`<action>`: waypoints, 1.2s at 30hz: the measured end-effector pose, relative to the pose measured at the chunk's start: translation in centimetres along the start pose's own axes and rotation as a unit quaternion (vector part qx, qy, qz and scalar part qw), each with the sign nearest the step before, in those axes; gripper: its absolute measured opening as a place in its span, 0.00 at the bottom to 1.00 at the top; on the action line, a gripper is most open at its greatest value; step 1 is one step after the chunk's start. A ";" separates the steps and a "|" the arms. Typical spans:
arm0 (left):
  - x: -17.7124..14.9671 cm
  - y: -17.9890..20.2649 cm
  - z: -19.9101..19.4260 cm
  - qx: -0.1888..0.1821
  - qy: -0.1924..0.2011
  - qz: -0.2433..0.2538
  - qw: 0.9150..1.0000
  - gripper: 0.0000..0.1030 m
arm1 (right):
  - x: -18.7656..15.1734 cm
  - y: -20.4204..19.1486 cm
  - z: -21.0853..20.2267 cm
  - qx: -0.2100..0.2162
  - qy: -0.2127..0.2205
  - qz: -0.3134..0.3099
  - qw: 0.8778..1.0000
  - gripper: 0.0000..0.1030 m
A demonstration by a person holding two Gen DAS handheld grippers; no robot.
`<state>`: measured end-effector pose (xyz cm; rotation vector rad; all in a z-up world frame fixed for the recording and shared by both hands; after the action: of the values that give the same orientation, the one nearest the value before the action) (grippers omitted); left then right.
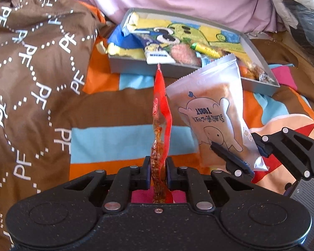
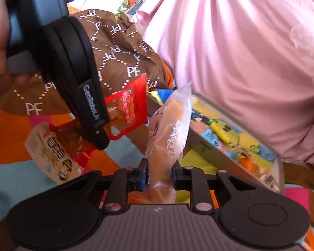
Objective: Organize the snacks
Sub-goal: 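Lift the red packet with left and toast bag with right over the tray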
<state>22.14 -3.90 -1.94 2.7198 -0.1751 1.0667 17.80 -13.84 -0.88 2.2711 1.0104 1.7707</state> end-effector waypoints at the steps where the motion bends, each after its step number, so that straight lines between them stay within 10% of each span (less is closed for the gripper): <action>1: 0.1 0.1 -0.1 0.001 0.004 0.002 1.000 0.13 | 0.0 0.2 0.0 -0.009 0.003 -0.003 1.000 0.23; 20: 10.5 0.2 -2.7 0.026 0.120 -0.043 0.991 0.13 | 3.0 8.2 -0.2 -0.143 0.122 0.029 0.982 0.23; 36: 23.5 4.2 4.7 0.058 0.127 -0.039 0.989 0.13 | 2.5 17.0 5.1 -0.161 0.115 0.150 0.969 0.23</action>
<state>41.57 -9.88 11.39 2.6320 0.0348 1.4256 30.06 -24.08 7.19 2.1343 0.3696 2.1673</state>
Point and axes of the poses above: each gripper's, at about its wrist camera, not at the fingertips, and z roughly the way its jaws point, y to its right, x to its top, the point moved 6 cm from there along z, roughly the way its jaws point, and after that the axes turned 4 degrees about z, right-handed, at the moved point
